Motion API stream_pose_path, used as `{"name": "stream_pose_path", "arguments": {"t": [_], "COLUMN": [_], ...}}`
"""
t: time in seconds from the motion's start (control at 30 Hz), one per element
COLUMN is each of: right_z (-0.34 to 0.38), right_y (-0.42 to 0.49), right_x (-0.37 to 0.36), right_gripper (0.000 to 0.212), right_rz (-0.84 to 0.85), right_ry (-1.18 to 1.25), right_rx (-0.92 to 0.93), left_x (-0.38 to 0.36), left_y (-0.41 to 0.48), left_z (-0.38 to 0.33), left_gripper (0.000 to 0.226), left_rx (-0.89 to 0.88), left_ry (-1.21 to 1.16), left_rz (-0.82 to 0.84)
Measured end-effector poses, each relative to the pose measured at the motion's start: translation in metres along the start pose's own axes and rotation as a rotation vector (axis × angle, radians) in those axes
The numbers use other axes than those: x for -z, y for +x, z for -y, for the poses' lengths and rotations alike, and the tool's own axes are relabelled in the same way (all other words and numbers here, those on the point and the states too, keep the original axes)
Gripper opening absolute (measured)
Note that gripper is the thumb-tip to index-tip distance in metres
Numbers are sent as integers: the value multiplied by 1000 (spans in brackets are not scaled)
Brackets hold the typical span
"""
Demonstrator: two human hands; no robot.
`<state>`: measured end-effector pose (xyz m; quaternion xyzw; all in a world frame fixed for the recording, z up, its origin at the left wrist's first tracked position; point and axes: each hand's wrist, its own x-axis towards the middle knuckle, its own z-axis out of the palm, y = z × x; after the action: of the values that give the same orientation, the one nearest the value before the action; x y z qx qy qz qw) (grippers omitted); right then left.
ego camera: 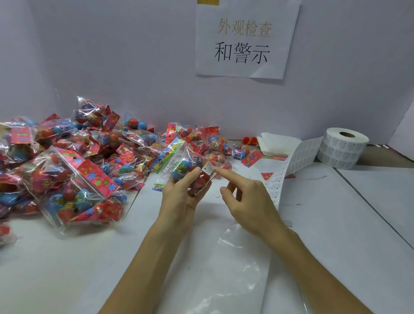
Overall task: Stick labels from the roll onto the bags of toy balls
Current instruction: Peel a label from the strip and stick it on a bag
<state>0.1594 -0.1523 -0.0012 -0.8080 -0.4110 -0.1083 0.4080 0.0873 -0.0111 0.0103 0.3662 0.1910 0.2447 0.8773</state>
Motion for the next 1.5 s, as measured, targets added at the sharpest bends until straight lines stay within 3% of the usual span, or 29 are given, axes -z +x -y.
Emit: {"name": "stream_pose_path", "arguments": {"t": [0.13,0.23,0.4,0.6,0.77,0.93,1.13,1.23,1.5], "right_z": [-4,-7,-6,6,2,2,1,1,2], "right_y": [1,4,13,8,10,12,11,12,12], "right_x": [-4,-1,13,11,13,18,17,20,17], "right_gripper": [65,76,51,39,3,20,7,16,10], "right_rz": [11,34,-81,-51,-101,-109,-75,-74,-88], "right_ry": [-221,-145,326,448,577,673,622,693,673], "right_rx": [-11,-172,-260,-275,-273,-366,-314,-360,-313], "left_x": [0,0,0,-2,-2,-4,-2,-3,-3], "left_y": [1,1,0,-4,-6,-7,-8,-8,-8], "left_z": [0,1,2,7,7,6,5,4,4], "left_gripper": [46,48,47,43,37,42,35,39,43], "left_rx": [16,9,9,-21,10,43,36,66,49], "left_ry": [-15,3,68,243,232,254,245,236,211], "left_rz": [-13,8,81,204,241,220,246,234,252]}}
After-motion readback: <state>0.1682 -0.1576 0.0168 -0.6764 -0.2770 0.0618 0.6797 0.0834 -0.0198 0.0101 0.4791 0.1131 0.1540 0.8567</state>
